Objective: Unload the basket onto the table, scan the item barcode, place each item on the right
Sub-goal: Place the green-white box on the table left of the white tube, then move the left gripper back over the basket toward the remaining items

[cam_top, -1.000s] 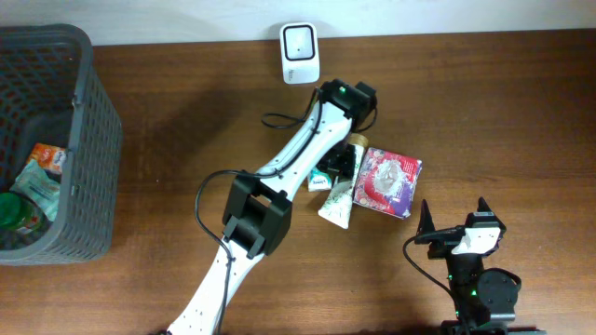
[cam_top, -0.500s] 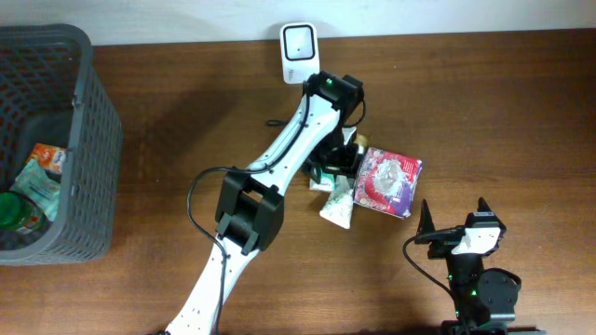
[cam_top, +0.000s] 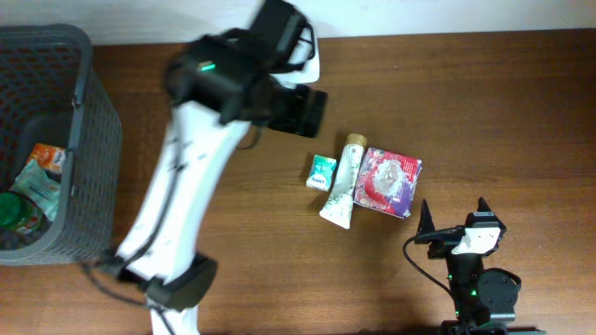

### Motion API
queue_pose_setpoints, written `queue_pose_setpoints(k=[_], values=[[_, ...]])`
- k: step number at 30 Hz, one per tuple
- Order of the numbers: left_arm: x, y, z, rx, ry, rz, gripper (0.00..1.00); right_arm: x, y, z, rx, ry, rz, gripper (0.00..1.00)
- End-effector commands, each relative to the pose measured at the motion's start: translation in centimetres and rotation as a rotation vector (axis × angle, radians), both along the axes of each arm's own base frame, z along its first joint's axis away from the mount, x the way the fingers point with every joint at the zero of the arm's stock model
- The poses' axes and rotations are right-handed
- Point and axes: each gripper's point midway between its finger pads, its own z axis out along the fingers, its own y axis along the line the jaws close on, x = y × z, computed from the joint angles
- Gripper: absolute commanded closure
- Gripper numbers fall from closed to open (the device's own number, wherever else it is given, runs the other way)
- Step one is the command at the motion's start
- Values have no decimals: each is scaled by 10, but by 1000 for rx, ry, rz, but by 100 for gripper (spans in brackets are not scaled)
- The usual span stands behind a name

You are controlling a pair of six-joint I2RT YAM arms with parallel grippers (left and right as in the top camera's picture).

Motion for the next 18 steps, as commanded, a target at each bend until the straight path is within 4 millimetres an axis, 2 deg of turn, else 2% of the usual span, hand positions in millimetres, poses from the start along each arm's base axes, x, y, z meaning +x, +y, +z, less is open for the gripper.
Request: queue_pose_setpoints(k=[1,3,6,8,10,11,13,15,18], values=[[-3,73,63,26,-203,216,1,0,-2,-3,-2,4,-8,2],[-5,105,80,8,-244,298,1,0,-2,-3,-2,4,-8,1],[-5,168,96,-23,-279,516,1,0,-2,-3,-2,4,-8,1],[-3,224,98,-10,-291,719,1,0,-2,-3,-2,4,-8,1],[-3,271,98,34,-310,869,1,0,-2,-3,-2,4,-8,2],[-4,304,97,79,-322,962,1,0,-2,-3,-2,4,-8,1],[-6,352,87,130,-305,1092,1,0,-2,-3,-2,4,-8,1],[-9,373,80,145,-282,1147,1,0,-2,-3,-2,4,-8,1],[-6,419,56,172,-223,1252,0,0,-2,-3,-2,4,-8,1]])
